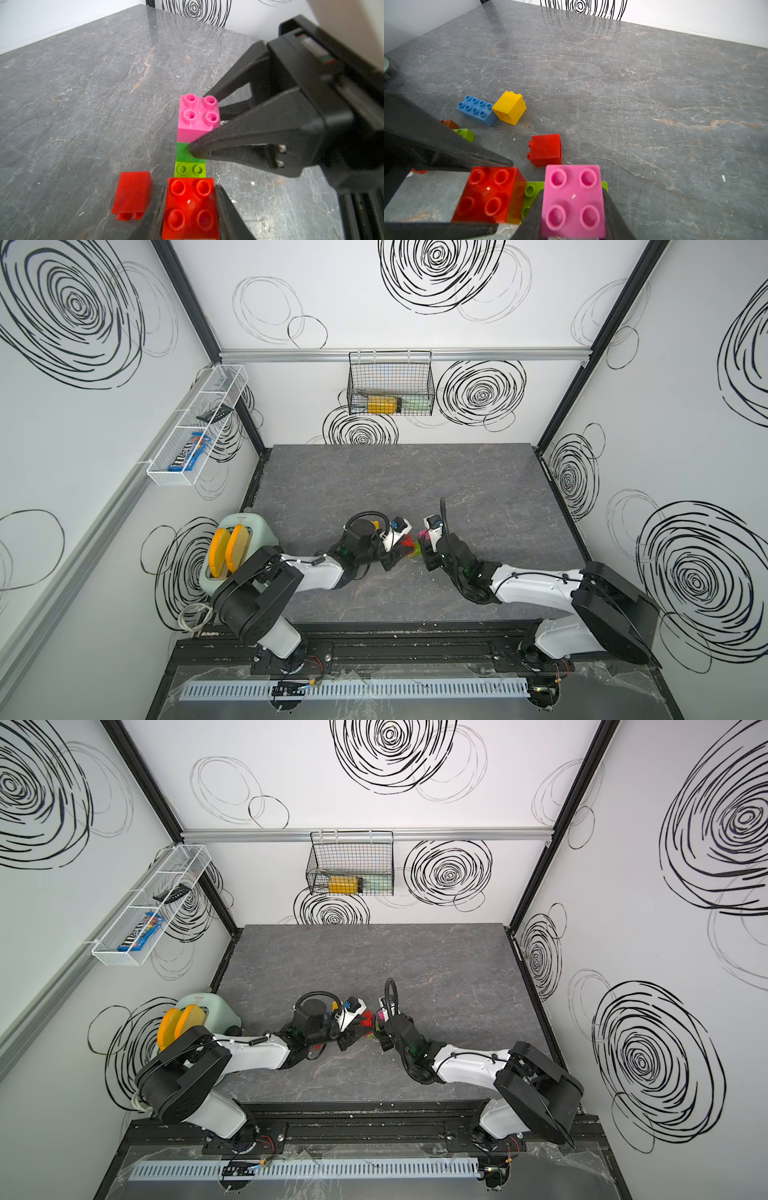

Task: Assemble the number 4 with lego
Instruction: Assemble the lego brick with the lego brick.

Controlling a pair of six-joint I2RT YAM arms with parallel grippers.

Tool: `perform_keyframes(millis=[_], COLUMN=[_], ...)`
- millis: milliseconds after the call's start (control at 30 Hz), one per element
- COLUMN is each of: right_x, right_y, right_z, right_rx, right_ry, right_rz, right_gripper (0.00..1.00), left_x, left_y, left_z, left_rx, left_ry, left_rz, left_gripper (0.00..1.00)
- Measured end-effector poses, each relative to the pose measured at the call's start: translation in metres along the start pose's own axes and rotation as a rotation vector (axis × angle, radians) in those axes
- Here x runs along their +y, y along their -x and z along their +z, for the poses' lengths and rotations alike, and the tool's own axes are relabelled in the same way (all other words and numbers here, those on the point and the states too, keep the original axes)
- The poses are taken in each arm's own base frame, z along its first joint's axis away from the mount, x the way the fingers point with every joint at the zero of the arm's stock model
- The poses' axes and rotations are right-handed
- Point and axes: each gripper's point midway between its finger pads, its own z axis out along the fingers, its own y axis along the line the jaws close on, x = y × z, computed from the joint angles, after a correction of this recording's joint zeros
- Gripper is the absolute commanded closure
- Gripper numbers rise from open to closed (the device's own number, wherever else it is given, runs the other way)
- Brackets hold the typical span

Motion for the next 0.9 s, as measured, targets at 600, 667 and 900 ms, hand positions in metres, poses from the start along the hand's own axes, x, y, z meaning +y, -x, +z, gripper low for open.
perform_keyframes(millis=[600, 667, 900], right_x=[0.000, 0.000, 0.000], right_y=[0.000, 0.000, 0.000], right_z=[0.000, 0.000, 0.000], right_rx=[0.000, 0.000, 0.001], right_ry=[0.002, 0.003, 0.003], right_rz=[-0.003, -0.003, -0.004], right_gripper=[1.00, 1.00, 1.00], left_x=[0.006, 0.005, 0.002], left_y=[0.021, 0.015, 0.001], left_z=[-0.016, -0.012, -0.003], left_rx=[-0.168, -0.155, -0.128], left_ry=[0.045, 0.039, 0.028], left_rz=[-0.046, -0.050, -0.058], left_gripper=[1.00, 1.00, 1.00])
